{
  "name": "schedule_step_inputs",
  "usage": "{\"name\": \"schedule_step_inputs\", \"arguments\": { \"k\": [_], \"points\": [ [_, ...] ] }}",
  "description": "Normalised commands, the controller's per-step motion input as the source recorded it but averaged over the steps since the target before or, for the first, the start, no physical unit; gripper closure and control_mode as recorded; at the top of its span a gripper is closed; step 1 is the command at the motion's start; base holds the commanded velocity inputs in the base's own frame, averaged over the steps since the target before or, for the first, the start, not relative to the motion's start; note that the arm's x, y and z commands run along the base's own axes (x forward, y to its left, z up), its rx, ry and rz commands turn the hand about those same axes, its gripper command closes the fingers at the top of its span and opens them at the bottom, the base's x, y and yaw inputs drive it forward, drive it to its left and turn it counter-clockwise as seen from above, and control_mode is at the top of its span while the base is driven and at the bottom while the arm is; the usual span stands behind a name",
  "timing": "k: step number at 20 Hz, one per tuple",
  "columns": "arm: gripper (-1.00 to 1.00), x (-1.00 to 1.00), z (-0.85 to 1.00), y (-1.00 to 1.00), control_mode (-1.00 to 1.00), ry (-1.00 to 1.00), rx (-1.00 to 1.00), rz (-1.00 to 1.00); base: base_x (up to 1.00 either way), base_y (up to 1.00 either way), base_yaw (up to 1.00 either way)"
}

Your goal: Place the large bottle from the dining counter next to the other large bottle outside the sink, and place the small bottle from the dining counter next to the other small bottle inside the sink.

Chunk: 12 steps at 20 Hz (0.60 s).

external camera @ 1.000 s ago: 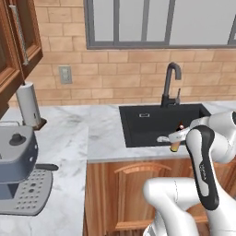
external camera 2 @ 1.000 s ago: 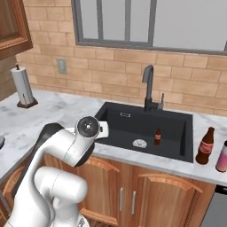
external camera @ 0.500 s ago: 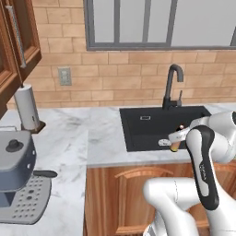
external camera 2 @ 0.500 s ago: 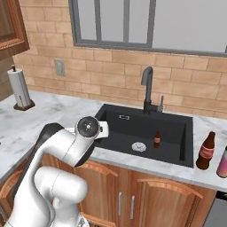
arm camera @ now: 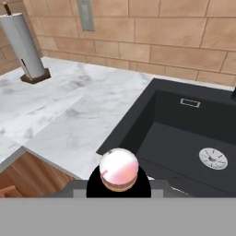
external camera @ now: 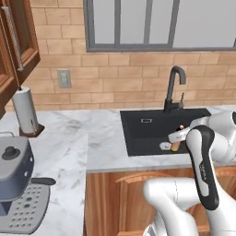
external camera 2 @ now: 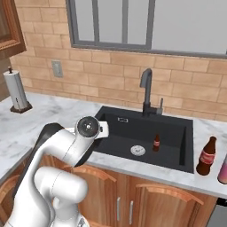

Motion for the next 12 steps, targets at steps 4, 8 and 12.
{"name": "schedule_step_inputs", "arguments": {
  "k": [4,8,12],
  "points": [
    [1.0,0.0,0.0,0.0,1.0,0.0,0.0,0.0,0.35,0.0,0.0],
    [1.0,0.0,0.0,0.0,1.0,0.0,0.0,0.0,0.28,0.02,0.0],
    [1.0,0.0,0.0,0.0,1.0,0.0,0.0,0.0,0.24,0.03,0.0]
  ]
}}
